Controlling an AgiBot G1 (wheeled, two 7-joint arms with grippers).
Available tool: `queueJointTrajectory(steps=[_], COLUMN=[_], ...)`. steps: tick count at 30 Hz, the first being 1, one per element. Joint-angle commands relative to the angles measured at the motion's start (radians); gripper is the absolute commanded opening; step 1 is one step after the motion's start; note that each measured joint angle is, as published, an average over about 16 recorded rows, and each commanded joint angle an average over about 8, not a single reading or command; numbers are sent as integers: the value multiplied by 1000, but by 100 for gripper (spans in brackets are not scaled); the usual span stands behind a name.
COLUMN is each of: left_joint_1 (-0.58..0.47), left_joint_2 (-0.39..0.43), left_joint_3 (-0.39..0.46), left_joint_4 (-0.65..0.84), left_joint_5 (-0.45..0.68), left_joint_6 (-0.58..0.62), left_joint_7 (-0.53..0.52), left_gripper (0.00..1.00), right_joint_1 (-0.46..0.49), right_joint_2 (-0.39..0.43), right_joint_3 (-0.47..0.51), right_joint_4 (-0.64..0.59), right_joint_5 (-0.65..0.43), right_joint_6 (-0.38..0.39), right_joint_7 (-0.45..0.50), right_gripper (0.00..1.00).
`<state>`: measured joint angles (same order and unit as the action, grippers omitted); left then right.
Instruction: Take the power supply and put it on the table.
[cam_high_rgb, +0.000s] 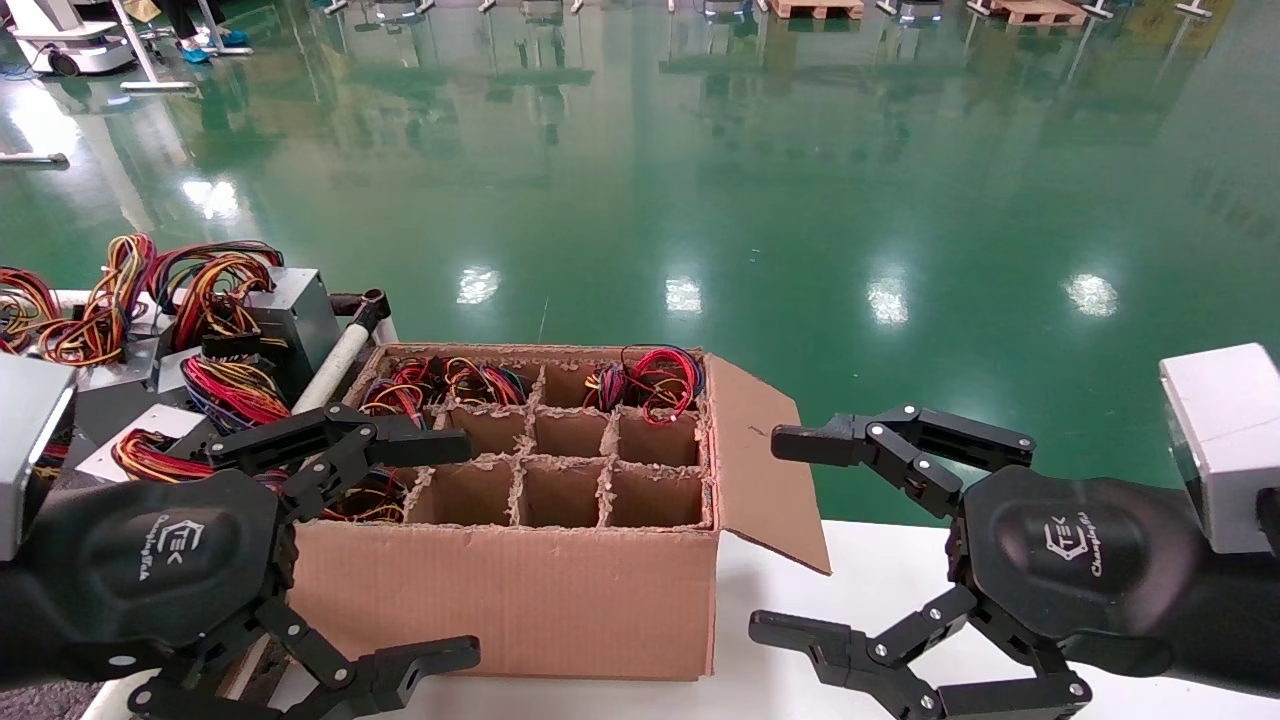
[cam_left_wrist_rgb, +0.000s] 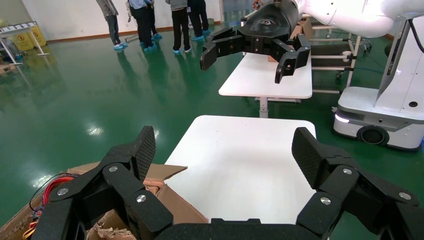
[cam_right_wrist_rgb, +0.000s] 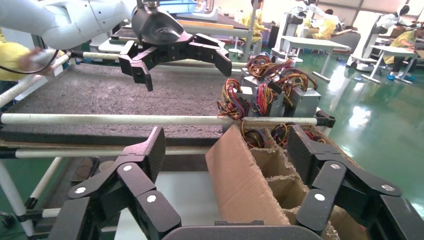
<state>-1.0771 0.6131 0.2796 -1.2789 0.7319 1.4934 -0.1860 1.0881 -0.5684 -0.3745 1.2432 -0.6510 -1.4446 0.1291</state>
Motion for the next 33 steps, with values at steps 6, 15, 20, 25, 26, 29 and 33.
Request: queueJointTrajectory(steps=[6, 15, 20, 25, 26, 29, 33], left_joint_1=[0, 0, -1, -29, -42, -100, -204], left_joint_2=[0, 0, -3, -1, 3, 30, 102], left_joint_3=[0, 0, 1, 18, 27, 70, 151], left_joint_4=[0, -1, 1, 21, 28, 48, 98], left_joint_5=[0, 0, 9, 90, 123, 253, 455], left_joint_6=[0, 0, -3, -41, -57, -107, -174], left_joint_7=[0, 0, 2, 17, 21, 23, -3], left_gripper=[100, 100, 100, 100, 100, 100, 100], right_joint_1=[0, 0, 0, 0, 0, 0, 0], right_joint_2=[0, 0, 0, 0, 0, 0, 0], right_joint_3=[0, 0, 0, 0, 0, 0, 0], right_joint_4=[0, 0, 0, 0, 0, 0, 0], right_joint_5=[0, 0, 0, 0, 0, 0, 0], right_joint_6=[0, 0, 0, 0, 0, 0, 0], right_joint_7=[0, 0, 0, 0, 0, 0, 0], right_gripper=[0, 0, 0, 0, 0, 0, 0])
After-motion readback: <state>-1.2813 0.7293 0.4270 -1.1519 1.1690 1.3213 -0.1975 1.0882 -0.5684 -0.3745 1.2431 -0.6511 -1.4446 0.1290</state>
